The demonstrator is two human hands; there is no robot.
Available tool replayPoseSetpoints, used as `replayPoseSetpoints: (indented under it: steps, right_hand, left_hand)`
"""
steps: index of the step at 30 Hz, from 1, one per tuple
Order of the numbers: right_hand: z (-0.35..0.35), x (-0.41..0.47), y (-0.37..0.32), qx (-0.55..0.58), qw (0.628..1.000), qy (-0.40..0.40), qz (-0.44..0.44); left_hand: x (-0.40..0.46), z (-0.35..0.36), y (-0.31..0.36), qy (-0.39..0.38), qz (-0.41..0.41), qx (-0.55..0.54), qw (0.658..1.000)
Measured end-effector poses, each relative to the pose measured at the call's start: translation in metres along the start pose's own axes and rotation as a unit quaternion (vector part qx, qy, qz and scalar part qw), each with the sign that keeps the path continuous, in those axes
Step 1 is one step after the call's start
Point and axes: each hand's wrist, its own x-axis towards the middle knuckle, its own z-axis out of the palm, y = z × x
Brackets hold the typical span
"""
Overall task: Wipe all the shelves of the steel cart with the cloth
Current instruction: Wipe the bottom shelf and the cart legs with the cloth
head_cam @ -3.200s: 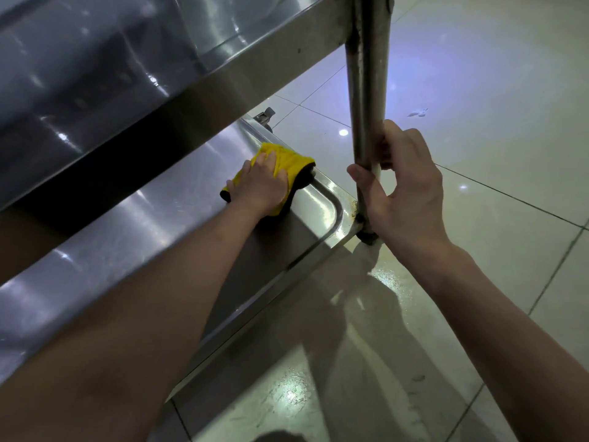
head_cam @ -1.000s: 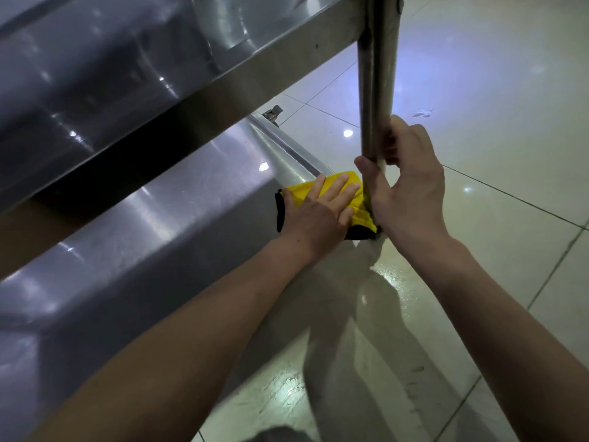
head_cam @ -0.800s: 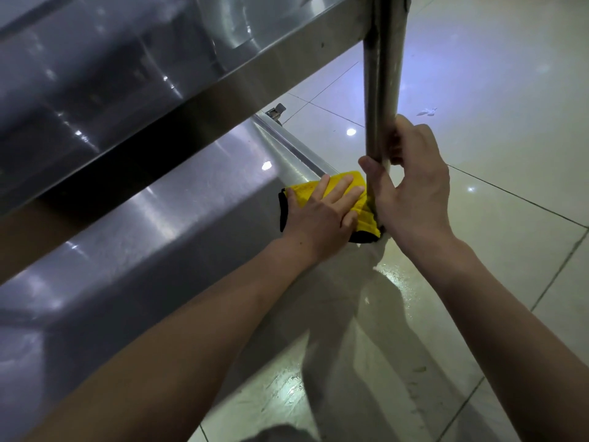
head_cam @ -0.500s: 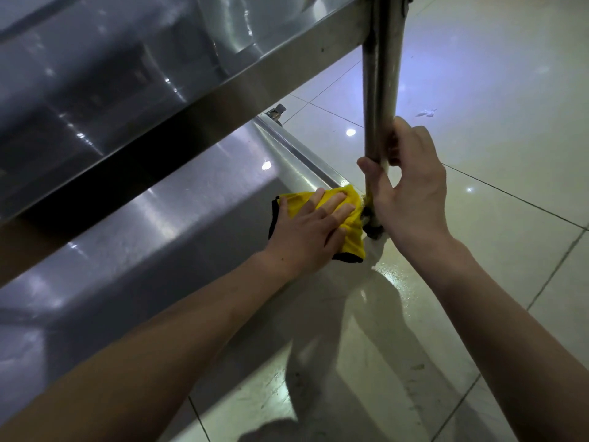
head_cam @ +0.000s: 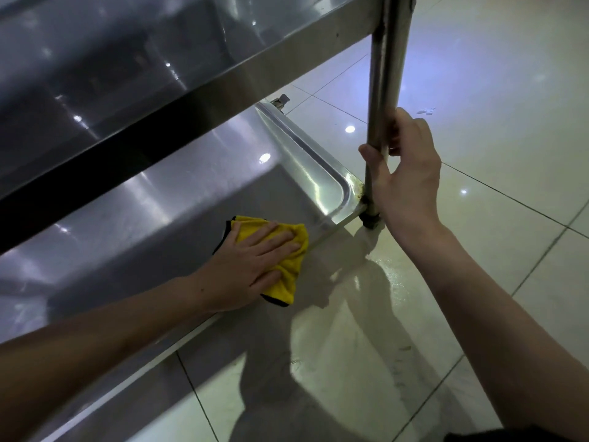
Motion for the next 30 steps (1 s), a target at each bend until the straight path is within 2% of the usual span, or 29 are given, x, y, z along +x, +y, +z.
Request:
replayPoseSetpoints:
  steps: [7,15,20,24,27,30]
  right_hand:
    - [0.0,0.002,-0.001,-0.001,1.0,0.003,0.006]
    - [-0.002,0.003,-0.002,0.004,1.0,-0.01,0.013]
    - [-0.006,-0.015,0.007,0.03,0.999,-0.014,0.027]
    - [-0.008,-0.056,0.008,0.005,0.999,0.028,-0.029]
    - [0.002,-0.076,0.013,0.002,0.998,-0.016,-0.065]
    - [0.012,-0.081,0.022,-0.018,0.995,-0.087,-0.045]
  left_hand:
    - [0.013,0.001,0.007,-0.001,-0.037,-0.008,0.999]
    - [0.081,-0.01,0.035,-0.007,-0.079,-0.026,0.997]
    - [0.087,-0.011,0.039,-0.009,-0.084,-0.017,0.996]
    - [0.085,-0.009,0.039,0.005,-0.08,-0.006,0.997]
    - [0.083,-0.009,0.038,0.004,-0.074,-0.02,0.997]
    - [0.08,-0.008,0.037,0.015,-0.066,-0.014,0.998]
